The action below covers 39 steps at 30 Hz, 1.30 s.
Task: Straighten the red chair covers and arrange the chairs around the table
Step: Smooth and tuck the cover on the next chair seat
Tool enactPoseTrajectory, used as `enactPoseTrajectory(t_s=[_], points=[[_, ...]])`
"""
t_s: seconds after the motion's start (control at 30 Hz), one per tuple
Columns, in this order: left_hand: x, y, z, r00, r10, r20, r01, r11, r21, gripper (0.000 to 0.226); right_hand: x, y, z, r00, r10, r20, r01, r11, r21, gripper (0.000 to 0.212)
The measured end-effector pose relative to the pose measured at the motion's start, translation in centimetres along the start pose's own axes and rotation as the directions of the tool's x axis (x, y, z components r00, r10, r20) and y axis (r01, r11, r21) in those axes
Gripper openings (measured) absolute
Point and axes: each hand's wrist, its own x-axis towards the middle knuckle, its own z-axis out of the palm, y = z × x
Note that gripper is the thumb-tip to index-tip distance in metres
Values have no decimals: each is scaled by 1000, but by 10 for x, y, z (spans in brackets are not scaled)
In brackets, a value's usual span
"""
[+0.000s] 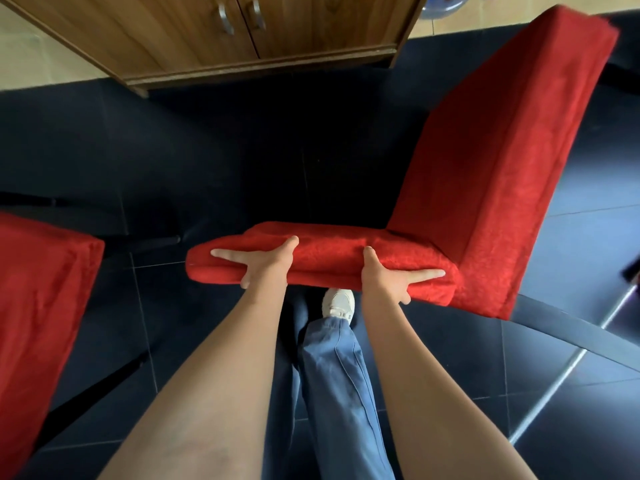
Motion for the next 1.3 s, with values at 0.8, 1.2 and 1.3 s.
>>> enactPoseTrajectory(t_s=[0.8,1.2,1.3], points=[[32,-40,-117,631,762,143,-726,517,454,80,-65,38,14,653,-544,527,739,308,-599,110],[82,3,-126,534,623,572,-829,254,498,107,-73,31,68,640,-416,646,660,-132,-739,117],[89,3,-123,492,630,600,-858,235,457,104,-69,29,76,612,-439,658,662,-170,-730,116]])
